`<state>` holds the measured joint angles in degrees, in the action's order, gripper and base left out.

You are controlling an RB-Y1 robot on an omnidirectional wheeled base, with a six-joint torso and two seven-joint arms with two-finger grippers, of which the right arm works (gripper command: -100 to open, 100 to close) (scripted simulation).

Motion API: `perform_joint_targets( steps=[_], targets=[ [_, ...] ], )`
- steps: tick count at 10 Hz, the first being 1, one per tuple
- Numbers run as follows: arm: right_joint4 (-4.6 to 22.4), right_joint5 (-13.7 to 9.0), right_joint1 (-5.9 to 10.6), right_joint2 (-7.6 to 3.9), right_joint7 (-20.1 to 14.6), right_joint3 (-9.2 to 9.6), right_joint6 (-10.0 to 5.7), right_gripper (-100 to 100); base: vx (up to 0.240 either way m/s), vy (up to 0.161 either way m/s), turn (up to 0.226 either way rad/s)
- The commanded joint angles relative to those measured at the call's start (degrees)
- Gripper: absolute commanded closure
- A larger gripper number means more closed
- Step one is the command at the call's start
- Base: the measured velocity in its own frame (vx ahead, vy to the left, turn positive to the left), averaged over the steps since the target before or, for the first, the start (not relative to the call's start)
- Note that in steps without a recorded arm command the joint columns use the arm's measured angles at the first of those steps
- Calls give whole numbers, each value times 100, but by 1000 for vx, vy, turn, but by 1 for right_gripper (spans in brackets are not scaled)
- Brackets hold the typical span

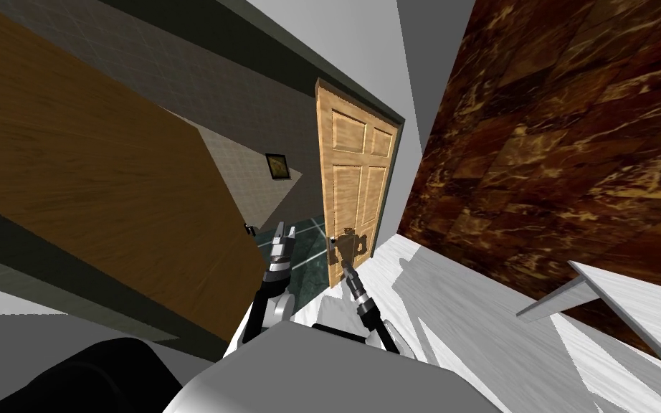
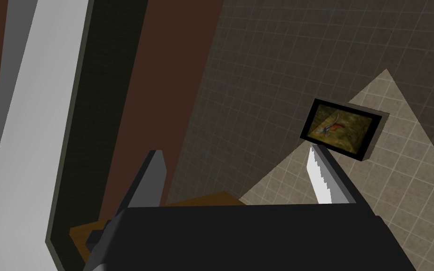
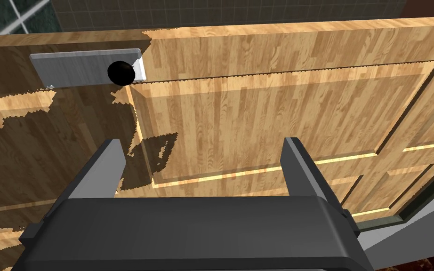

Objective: Push the door open

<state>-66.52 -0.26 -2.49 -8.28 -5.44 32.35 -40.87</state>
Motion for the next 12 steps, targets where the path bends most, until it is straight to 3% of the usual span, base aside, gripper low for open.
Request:
perform_joint_targets(
  steps=[1, 10, 12],
  targets=[
    [226, -16, 53, -24, -34, 123, -56, -100, 150, -10, -8],
    [1175, -92, 384, -72, -163, 595, -207, -100, 115, 0, -7],
    [1498, -118, 496, -86, -206, 756, -259, -100, 178, 27, -10]
  ],
)
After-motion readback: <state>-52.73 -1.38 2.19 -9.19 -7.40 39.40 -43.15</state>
